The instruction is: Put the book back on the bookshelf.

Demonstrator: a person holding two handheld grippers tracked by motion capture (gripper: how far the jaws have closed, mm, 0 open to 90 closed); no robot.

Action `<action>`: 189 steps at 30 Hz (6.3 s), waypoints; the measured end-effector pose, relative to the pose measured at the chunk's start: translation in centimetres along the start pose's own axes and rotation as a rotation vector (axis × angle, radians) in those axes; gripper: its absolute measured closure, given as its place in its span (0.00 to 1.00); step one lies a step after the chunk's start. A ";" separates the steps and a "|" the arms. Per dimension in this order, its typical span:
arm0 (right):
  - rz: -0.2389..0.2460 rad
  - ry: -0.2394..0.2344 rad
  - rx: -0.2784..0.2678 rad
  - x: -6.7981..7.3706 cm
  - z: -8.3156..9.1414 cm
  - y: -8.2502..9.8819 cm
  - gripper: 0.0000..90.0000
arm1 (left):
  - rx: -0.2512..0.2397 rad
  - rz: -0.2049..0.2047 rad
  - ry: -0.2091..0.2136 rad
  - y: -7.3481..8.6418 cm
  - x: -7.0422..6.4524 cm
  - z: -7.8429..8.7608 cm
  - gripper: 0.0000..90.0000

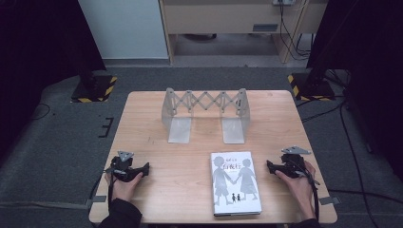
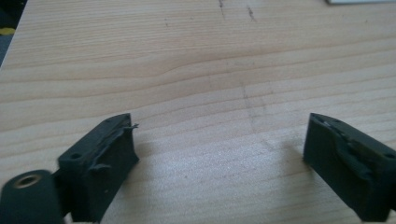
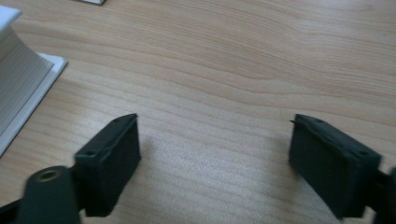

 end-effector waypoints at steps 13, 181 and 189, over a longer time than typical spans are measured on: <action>-0.020 -0.075 -0.097 1.0 2.0 -0.6 0.28 | -0.084 -0.009 0.062 -0.7 -1.8 1.7 0.17; -0.214 -0.606 -0.113 10.2 2.9 -1.0 0.71 | -0.189 -0.239 0.566 -2.0 -15.0 1.3 0.21; -0.220 -0.635 -0.131 10.3 3.5 -1.5 0.77 | -0.159 -0.234 0.670 -1.9 -17.4 0.7 0.20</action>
Point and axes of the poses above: each handheld gripper's, and its own axes: z roughly backward along the jaws, y roughly out of its underside, x roughly to its left, the point moved 1 cm from there along -z, roughly forward along the jaws, and after that the axes turned 5 degrees about -z, right-handed, at the moved point
